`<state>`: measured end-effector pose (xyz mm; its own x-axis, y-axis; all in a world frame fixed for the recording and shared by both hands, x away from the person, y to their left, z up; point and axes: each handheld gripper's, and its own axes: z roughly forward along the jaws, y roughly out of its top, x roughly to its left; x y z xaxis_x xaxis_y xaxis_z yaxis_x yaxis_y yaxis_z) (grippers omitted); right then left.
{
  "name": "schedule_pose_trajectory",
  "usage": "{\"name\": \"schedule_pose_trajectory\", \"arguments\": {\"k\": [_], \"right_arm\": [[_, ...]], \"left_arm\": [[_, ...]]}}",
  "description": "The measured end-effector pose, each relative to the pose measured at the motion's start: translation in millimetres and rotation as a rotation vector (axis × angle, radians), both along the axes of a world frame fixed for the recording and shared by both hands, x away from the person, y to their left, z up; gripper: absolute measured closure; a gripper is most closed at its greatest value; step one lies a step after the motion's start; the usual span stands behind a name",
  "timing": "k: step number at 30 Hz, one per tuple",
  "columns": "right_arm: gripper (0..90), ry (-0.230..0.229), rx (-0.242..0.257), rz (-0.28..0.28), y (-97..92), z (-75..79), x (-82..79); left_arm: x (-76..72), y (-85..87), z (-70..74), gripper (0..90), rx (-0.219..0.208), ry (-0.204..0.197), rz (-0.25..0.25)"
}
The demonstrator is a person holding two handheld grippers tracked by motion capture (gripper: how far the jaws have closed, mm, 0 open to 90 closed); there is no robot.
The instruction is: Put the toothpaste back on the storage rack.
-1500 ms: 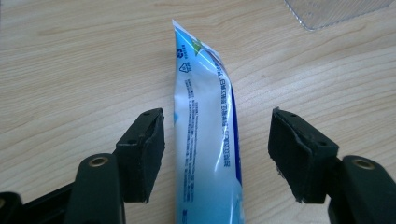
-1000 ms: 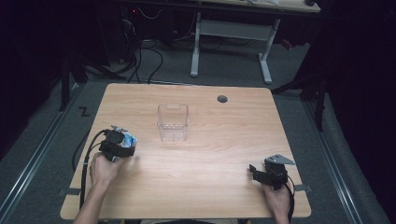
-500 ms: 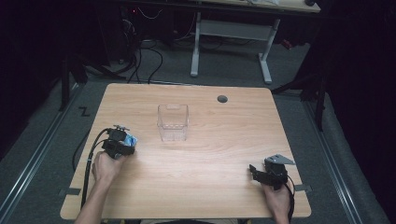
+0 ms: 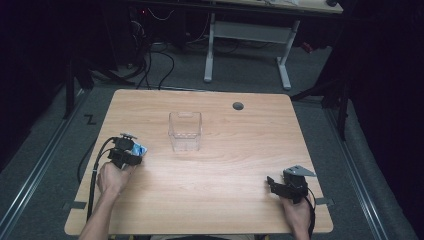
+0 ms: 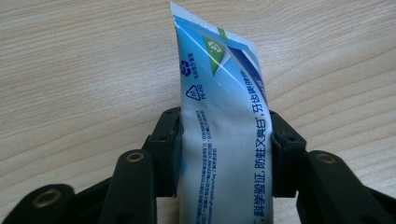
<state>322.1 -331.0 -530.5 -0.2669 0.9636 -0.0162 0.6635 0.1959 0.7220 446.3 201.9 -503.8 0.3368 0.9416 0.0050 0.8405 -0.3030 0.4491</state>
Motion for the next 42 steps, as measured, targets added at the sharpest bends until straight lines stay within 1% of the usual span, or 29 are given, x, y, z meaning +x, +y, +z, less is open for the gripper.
{"name": "schedule_pose_trajectory", "arguments": {"k": [3, 8, 11, 12, 13, 18, 20, 23, 27, 29, 31, 35, 38, 42], "right_arm": [[29.3, -0.001, 0.0, -0.001, 0.1, -0.1, 0.0], [29.2, 0.0, 0.0, 0.0, 0.0, 0.0, 0.0], [29.2, 0.0, 0.0, 0.0, 0.0, 0.0, 0.0], [29.2, 0.0, 0.0, 0.0, 0.0, 0.0, 0.0], [29.2, 0.0, 0.0, 0.0, -0.1, 0.0, 0.0], [29.2, -0.001, 0.0, 0.001, -0.3, 0.0, 0.1], [29.2, 0.0, 0.001, 0.0, -0.1, 0.0, 0.0], [29.2, 0.0, 0.001, 0.0, -0.2, 0.0, 0.1], [29.2, 0.0, 0.001, 0.0, 0.0, 0.0, 0.0], [29.2, 0.0, 0.0, 0.0, 0.0, 0.0, 0.0], [29.2, -0.001, 0.0, -0.001, 0.1, -0.1, 0.1], [29.2, 0.0, 0.0, 0.0, 0.1, 0.0, 0.0], [29.2, 0.0, 0.0, 0.0, 0.1, 0.0, 0.1], [29.2, 0.0, 0.0, 0.0, 0.1, 0.0, 0.0]], "left_arm": [[-0.3, 0.8, 0.7, 57.0, -0.003, 0.006, 0.001], [-1.2, 1.9, 2.7, 62.1, -0.005, 0.0, 0.004], [-1.3, 4.0, 4.2, 68.0, -0.022, 0.006, 0.003], [-1.3, 4.7, 4.2, 69.4, -0.034, 0.007, 0.002], [-1.1, 5.4, 4.9, 72.4, -0.041, 0.016, 0.0], [-1.1, 7.1, 5.4, 73.5, -0.055, 0.022, -0.006], [-1.9, 7.7, 6.0, 73.6, -0.052, 0.022, -0.015], [-4.0, 8.7, 8.7, 73.6, -0.065, 0.008, -0.021], [-8.2, 12.1, 16.0, 73.7, -0.104, -0.017, -0.022], [-11.2, 12.8, 19.5, 73.8, -0.116, -0.031, -0.024], [-14.2, 13.6, 23.1, 73.7, -0.125, -0.043, -0.033], [-19.9, 14.8, 30.9, 73.8, -0.156, -0.072, -0.044], [-23.4, 16.7, 35.8, 73.9, -0.176, -0.085, -0.051], [-28.1, 18.9, 41.4, 73.9, -0.193, -0.101, -0.054]]}}
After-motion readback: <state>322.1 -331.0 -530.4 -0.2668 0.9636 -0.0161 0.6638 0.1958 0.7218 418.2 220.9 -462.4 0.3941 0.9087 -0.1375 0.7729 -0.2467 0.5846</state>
